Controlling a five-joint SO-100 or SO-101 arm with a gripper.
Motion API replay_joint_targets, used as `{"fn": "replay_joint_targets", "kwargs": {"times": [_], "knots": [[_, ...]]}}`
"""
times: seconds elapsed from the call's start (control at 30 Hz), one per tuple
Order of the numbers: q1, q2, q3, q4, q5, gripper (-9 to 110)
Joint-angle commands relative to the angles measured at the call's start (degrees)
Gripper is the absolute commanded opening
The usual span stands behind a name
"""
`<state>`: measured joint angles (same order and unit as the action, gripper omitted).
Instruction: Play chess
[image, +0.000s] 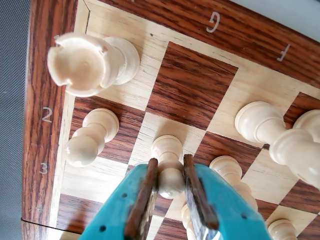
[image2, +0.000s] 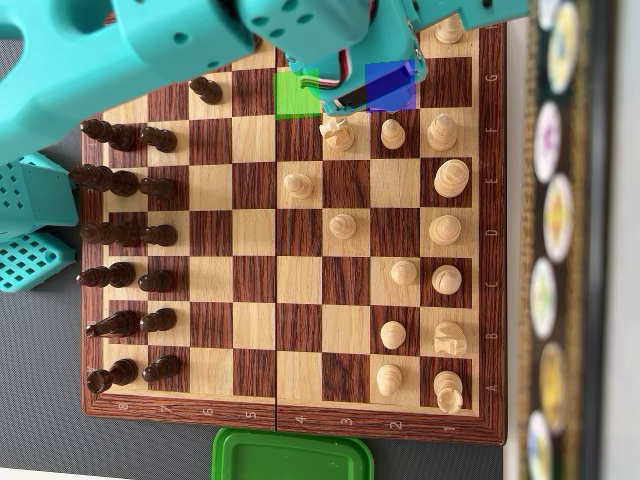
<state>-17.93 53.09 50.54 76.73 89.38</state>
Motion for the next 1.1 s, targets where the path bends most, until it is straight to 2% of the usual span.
{"fn": "replay_joint_targets", "kwargs": {"times": [0.0,0.4,1.07], "knots": [[0.53,1.14,-2.55,-0.62,-0.35,8],[0.53,2.9,-1.76,-0.53,-0.35,8],[0.62,20.04,15.91,-0.7,0.18,8]]}}
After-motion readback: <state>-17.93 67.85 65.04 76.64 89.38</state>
